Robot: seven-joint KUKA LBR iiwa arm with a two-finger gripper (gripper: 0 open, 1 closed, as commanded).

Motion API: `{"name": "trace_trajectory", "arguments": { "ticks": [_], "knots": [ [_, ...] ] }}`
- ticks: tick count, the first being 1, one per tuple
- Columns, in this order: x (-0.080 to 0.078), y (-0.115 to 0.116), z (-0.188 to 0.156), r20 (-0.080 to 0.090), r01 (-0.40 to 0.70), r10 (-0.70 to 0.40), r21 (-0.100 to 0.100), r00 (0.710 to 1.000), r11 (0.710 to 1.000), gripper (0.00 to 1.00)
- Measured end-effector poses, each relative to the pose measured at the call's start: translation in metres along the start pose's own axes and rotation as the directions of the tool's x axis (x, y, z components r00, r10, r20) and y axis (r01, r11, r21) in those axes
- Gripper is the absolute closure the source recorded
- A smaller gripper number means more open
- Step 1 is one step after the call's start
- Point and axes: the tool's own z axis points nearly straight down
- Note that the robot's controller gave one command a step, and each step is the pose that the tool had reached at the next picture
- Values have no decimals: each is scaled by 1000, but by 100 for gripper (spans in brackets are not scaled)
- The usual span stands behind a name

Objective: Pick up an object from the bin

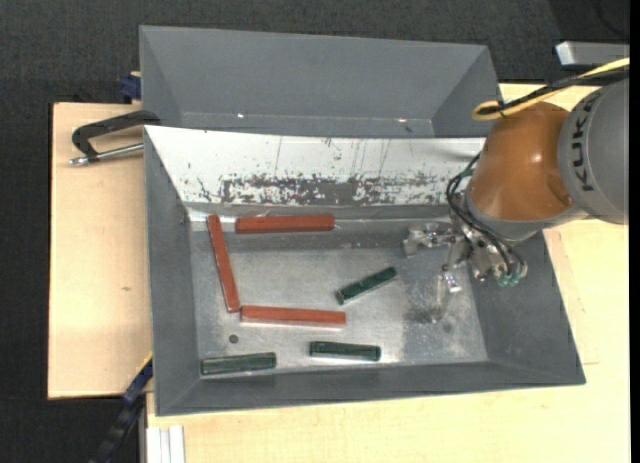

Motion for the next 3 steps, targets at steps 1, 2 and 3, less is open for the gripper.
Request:
{"name": "trace_trajectory", "arguments": {
  "ticks": [1, 2, 3],
  "knots": [
    [-1, 9, 4, 0, 23, -23, 0, 1000, 1000, 0],
    [-6, 59, 9, 2, 218, -218, 0, 976, 976, 100],
    [-6, 59, 10, 2, 218, -218, 1, 976, 976, 100]
  ]
}}
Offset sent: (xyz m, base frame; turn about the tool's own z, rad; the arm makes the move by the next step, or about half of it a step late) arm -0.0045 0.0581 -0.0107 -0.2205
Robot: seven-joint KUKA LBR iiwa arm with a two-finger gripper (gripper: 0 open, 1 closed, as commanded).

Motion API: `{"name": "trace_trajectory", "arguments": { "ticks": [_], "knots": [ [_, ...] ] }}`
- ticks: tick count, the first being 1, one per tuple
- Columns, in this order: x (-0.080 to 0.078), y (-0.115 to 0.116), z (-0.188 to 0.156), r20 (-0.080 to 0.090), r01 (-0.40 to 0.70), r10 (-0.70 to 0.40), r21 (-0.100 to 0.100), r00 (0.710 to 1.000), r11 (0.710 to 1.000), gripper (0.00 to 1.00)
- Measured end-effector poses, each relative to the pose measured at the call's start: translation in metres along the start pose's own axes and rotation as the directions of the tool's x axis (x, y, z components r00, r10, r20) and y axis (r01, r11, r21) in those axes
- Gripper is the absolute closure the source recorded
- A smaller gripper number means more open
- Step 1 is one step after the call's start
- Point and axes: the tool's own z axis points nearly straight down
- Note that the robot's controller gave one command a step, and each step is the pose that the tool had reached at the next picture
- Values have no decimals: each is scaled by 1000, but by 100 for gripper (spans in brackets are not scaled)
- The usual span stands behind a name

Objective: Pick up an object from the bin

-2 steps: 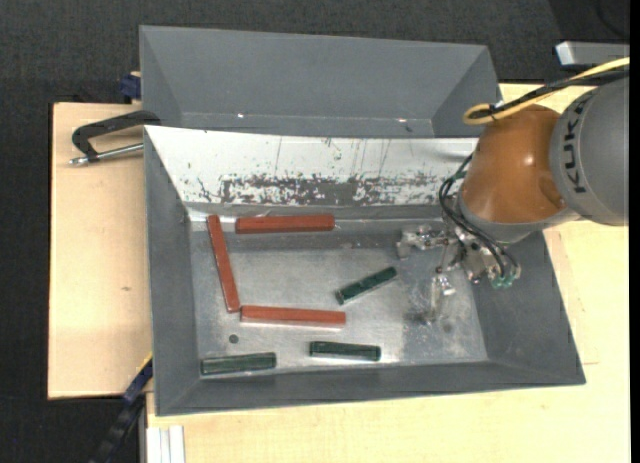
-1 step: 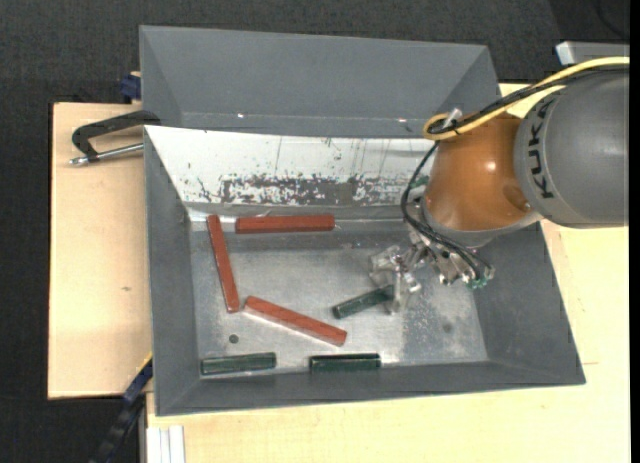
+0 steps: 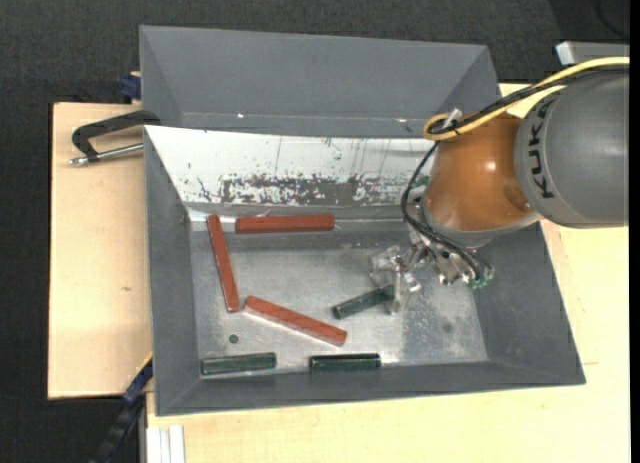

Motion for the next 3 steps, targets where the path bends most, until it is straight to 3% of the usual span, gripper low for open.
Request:
{"name": "trace_trajectory", "arguments": {
  "ticks": [1, 2, 3],
  "knots": [
    [-16, 1, -114, 5, 34, -34, 2, 999, 999, 100],
    [-16, 1, -114, 5, 34, -34, 2, 999, 999, 100],
    [-16, 1, -140, 1, 105, -105, 0, 994, 994, 100]
  ]
}}
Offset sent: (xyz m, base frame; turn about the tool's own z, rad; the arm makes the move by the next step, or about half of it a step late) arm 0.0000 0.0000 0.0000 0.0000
